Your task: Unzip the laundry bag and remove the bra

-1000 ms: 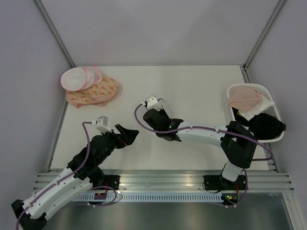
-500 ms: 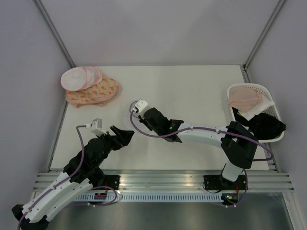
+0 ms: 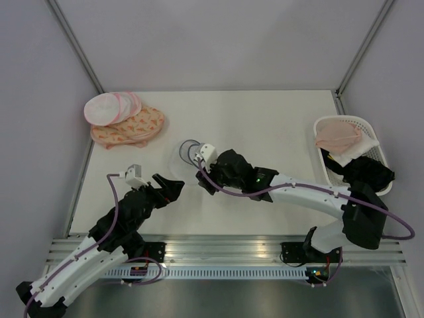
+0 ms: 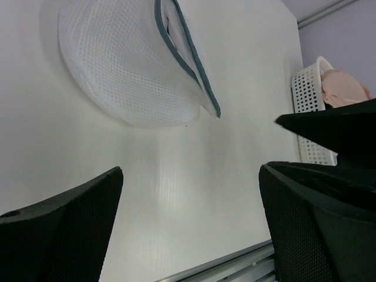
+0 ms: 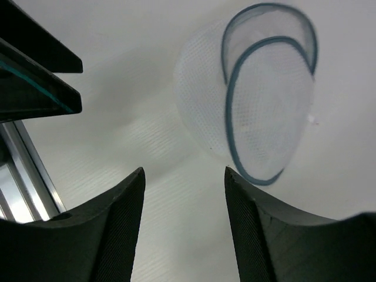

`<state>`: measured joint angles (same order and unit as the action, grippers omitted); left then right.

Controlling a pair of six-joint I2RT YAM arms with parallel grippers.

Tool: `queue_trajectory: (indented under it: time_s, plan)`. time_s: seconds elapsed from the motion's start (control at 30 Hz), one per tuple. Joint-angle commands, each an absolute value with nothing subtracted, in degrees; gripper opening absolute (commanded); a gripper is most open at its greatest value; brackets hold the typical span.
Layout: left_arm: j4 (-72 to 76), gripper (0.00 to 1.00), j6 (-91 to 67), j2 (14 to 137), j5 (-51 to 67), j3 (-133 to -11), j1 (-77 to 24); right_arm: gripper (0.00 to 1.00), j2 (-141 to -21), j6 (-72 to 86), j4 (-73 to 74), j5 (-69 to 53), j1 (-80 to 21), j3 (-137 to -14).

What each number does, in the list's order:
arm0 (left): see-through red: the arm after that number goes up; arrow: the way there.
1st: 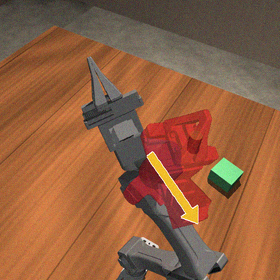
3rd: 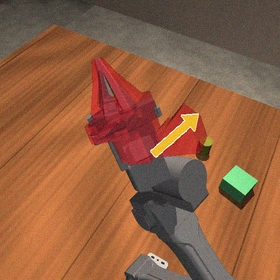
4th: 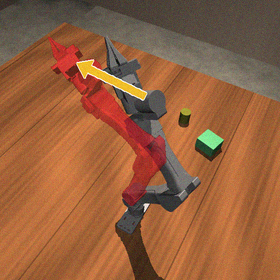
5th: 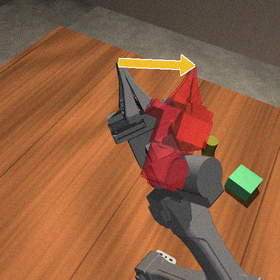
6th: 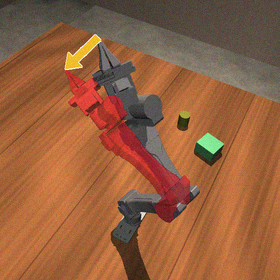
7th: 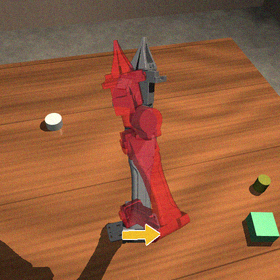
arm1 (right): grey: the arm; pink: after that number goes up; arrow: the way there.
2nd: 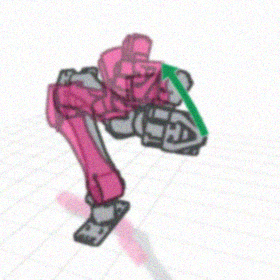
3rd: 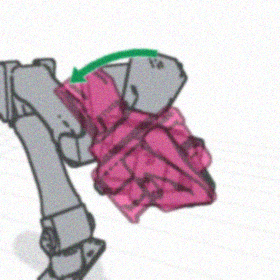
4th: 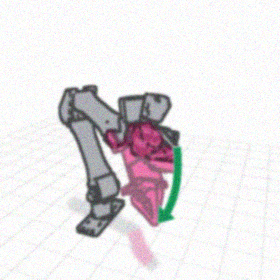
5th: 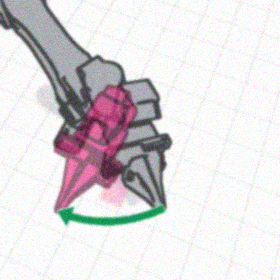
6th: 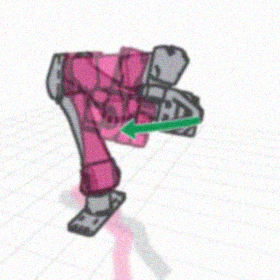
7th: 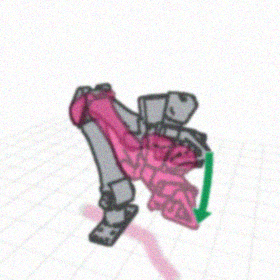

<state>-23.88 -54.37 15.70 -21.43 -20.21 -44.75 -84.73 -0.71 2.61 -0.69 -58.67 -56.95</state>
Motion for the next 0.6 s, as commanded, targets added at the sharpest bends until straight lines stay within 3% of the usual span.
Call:
queue_trajectory:
  time_s: [0.0,0.13,0.17,0.57]
  plan:
    - [-19.44,1.00,-53.71,18.62,-21.10,-20.57,-44.91,0.63,-75.79,3.94,6.56,8.84,-58.36,-55.90]
    - [-15.39,1.00,-52.04,24.86,-18.81,-22.14,-44.91,0.72,-70.06,12.01,14.05,25.10,-58.36,-55.29]
    - [-13.81,1.00,-50.99,27.05,-18.03,-22.50,-44.91,0.96,-68.74,13.78,15.02,27.05,-58.36,-54.85]
    - [-5.37,1.00,-47.20,40.68,-16.52,-26.01,-44.91,0.98,-49.14,23.90,23.20,23.12,-58.36,-45.80]
